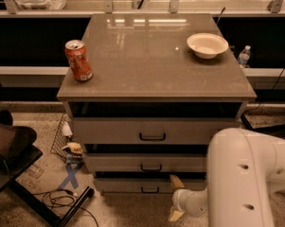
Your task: Open bottom drawer
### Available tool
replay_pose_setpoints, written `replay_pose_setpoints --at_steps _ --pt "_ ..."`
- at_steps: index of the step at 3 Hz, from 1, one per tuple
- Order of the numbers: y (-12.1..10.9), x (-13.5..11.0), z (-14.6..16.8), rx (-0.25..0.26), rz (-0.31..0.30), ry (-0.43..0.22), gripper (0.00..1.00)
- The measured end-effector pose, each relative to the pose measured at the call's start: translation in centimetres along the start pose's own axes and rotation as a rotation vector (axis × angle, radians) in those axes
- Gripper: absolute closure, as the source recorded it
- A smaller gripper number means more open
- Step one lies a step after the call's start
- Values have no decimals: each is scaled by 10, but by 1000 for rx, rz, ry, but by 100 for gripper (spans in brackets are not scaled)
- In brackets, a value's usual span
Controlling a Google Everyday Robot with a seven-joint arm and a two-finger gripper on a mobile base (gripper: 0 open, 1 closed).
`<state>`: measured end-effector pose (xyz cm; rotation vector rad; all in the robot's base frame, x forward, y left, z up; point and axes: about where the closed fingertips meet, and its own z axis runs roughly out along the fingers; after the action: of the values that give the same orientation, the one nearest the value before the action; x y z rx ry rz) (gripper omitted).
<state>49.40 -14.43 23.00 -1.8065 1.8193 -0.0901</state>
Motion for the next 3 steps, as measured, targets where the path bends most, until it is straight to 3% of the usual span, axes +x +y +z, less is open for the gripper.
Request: replay_pose_setpoints --at_steps 2,3 --pt "-3 5 48 -26 28 76 0" --pt "-2 3 50 -29 33 78 0"
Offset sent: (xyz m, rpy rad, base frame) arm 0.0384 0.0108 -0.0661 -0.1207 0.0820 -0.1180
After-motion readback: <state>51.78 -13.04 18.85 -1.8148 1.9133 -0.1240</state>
